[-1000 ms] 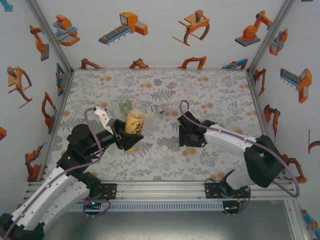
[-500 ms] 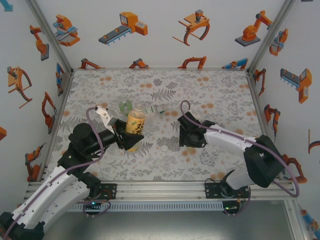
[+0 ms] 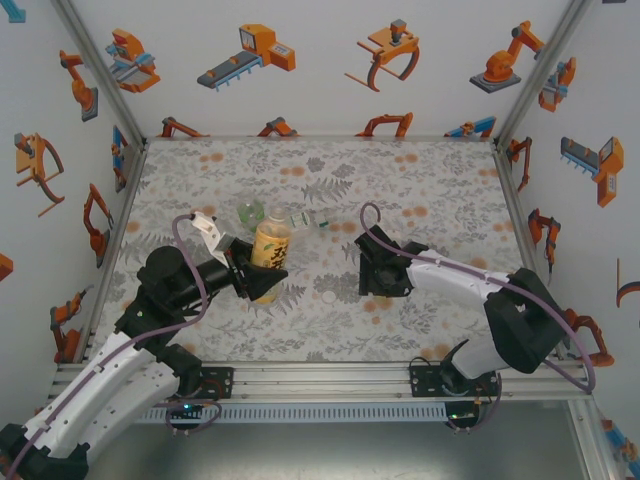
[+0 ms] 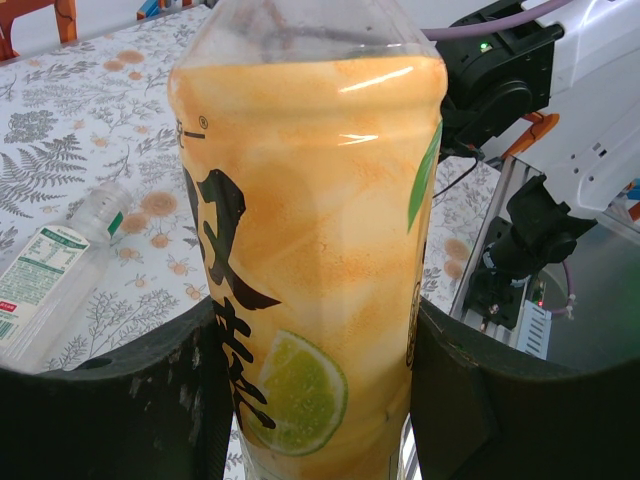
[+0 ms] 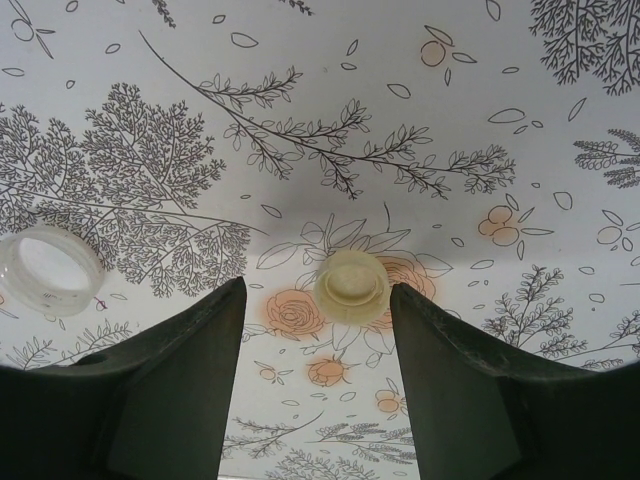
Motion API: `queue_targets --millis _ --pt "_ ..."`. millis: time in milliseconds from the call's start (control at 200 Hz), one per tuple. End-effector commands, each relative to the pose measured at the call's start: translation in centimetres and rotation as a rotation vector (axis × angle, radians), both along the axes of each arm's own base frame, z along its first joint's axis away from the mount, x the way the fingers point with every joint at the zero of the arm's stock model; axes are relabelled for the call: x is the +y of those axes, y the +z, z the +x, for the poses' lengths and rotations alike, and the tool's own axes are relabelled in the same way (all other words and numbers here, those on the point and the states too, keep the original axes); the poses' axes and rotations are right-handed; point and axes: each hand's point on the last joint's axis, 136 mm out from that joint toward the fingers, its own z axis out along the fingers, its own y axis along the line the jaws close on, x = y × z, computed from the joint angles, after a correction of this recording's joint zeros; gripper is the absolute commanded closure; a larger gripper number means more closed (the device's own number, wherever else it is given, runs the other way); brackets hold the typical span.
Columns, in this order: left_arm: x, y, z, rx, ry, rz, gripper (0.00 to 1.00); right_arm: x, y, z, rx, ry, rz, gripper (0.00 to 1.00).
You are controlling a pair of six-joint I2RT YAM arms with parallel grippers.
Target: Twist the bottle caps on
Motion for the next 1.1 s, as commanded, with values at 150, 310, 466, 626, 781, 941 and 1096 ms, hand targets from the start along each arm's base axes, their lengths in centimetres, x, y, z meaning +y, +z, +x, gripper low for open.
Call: queue_targets --millis 150,310,466,626,781,941,1096 --pt "0.1 1.7 -0.4 -0.026 -0.007 -0.038 1.00 -0.5 -0.4 -0.4 0.004 -0.017 -0.017 0.44" --pt "0.0 1.5 -0.2 -0.023 -0.003 -0.037 1.00 -0.6 -0.1 -0.4 -0.011 -0.016 -0.006 0.47" --pt "0.0 1.6 -0.1 -0.022 -0.003 -0.041 1.00 -0.6 -0.1 -0.3 -0.014 -0.019 -0.006 0.48" --pt "-0.1 1.6 -0.1 -0.020 -0.005 -0.040 1.00 -0.7 0.6 -0.1 -0.037 -0.024 0.001 0.46" --pt "-0.1 1.6 -0.1 -0.020 -0.003 -0.041 0.99 -0.2 1.4 0.2 -0.068 -0.016 0.038 0.48" --pt "-0.1 1.6 -0.1 -0.018 -0.003 -0.043 0.99 0.2 1.3 0.1 -0.068 -0.006 0.058 0.52" --pt "-0.1 1.7 -0.1 -0.016 -0.004 -0.045 0.98 0.4 0.9 0.2 -0.049 -0.002 0.047 0.52"
